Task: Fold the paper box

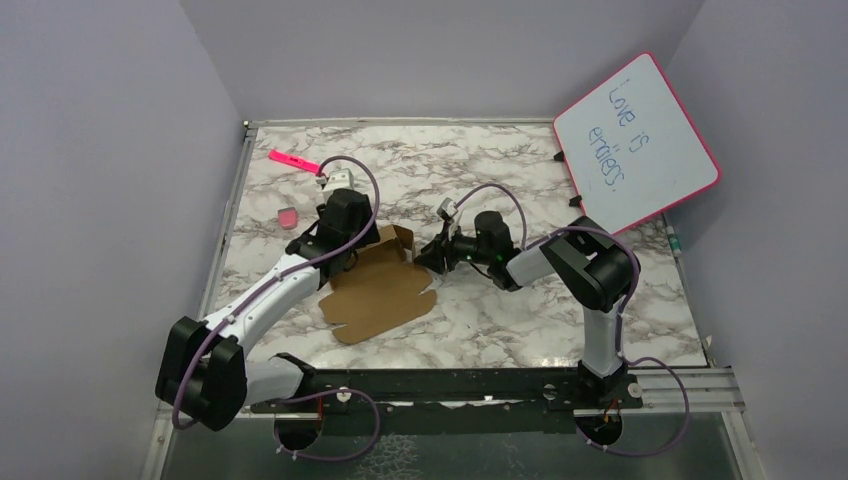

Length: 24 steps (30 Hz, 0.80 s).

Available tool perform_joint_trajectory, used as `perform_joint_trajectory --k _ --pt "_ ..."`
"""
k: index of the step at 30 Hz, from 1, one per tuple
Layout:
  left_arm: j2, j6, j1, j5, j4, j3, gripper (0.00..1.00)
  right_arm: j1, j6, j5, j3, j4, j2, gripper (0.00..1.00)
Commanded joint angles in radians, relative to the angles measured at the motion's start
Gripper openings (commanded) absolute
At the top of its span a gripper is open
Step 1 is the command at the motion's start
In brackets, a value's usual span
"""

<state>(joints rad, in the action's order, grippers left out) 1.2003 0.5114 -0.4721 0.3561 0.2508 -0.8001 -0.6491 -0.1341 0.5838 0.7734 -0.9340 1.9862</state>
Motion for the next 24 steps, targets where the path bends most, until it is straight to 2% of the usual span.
perform_joint_trajectory --k 1,11,24 --pt "0.049 -0.032 0.007 -0.103 -0.114 0.0 0.62 -0.008 0.033 0.027 0.031 0.017 0.014 0.43" --pt "0.128 -0.059 0.008 -0.199 -0.18 0.016 0.62 -0.015 0.115 0.037 0.121 0.124 0.015 0.44" --pt "0.098 -0.042 0.007 -0.261 -0.242 0.092 0.49 -0.017 0.173 0.045 0.209 0.176 0.048 0.49"
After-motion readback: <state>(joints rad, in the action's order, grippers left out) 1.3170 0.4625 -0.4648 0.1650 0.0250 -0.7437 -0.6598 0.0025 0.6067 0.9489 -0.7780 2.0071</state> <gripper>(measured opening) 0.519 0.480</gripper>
